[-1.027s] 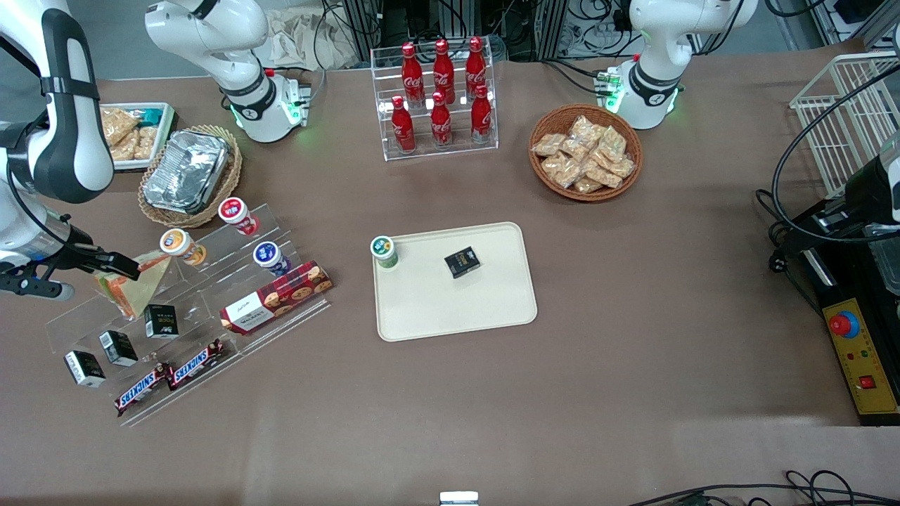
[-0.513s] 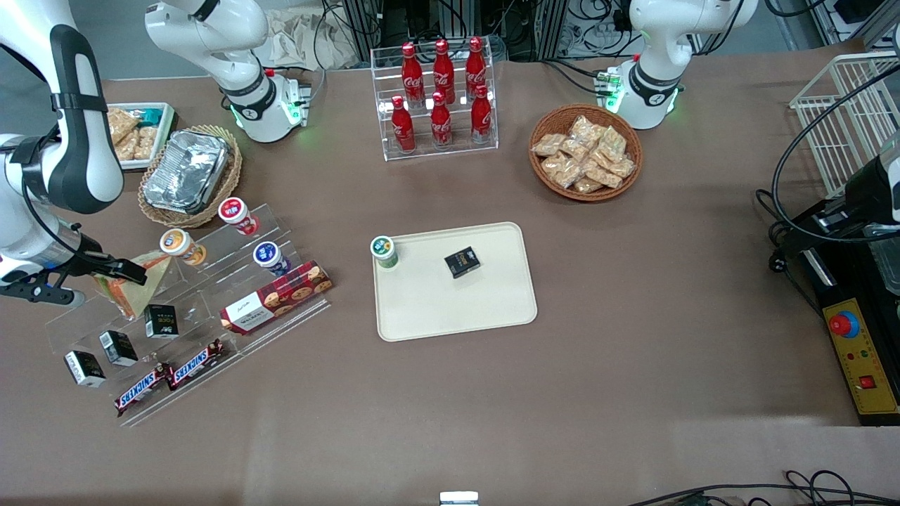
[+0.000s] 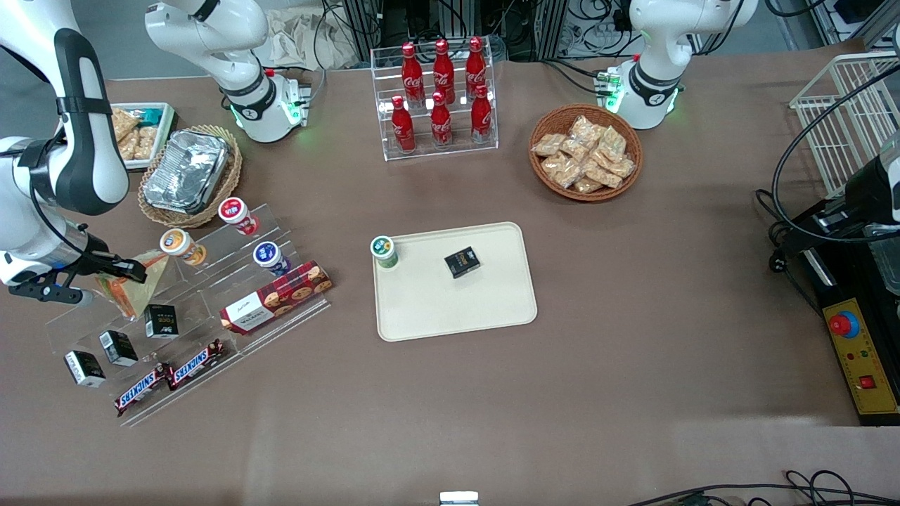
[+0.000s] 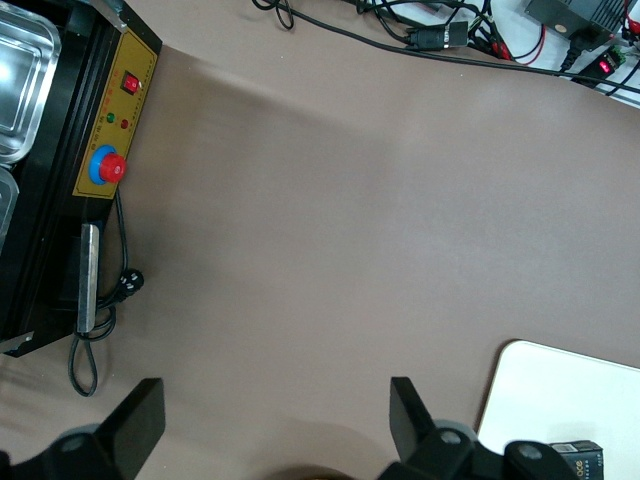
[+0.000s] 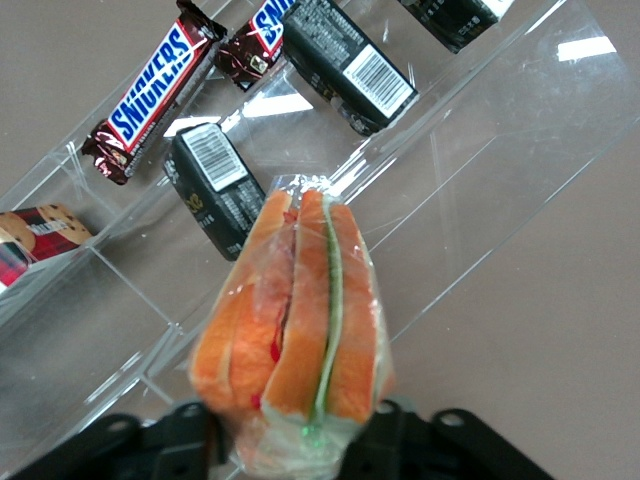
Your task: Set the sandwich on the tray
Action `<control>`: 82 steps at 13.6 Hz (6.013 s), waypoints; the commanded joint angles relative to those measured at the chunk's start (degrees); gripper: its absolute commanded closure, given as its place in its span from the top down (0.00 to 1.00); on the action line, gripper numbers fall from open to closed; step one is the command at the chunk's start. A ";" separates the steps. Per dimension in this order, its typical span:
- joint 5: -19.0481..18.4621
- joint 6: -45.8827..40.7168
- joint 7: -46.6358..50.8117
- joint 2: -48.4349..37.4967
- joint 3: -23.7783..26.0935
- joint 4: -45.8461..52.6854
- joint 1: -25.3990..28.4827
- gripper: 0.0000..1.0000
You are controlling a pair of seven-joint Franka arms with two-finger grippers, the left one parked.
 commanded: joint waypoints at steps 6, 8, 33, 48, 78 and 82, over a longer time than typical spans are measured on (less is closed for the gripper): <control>-1.23 -16.11 -9.62 -4.21 0.56 9.31 0.39 0.00; -1.31 -23.93 -9.88 -4.30 0.74 13.97 2.05 0.00; 2.29 -14.32 -15.25 2.63 1.88 19.70 44.59 0.00; 1.94 20.83 -31.07 22.66 1.97 19.79 54.43 0.00; 14.24 22.11 -27.94 29.47 1.35 28.32 51.81 0.99; 14.33 5.87 -23.51 20.77 1.18 28.23 45.23 0.99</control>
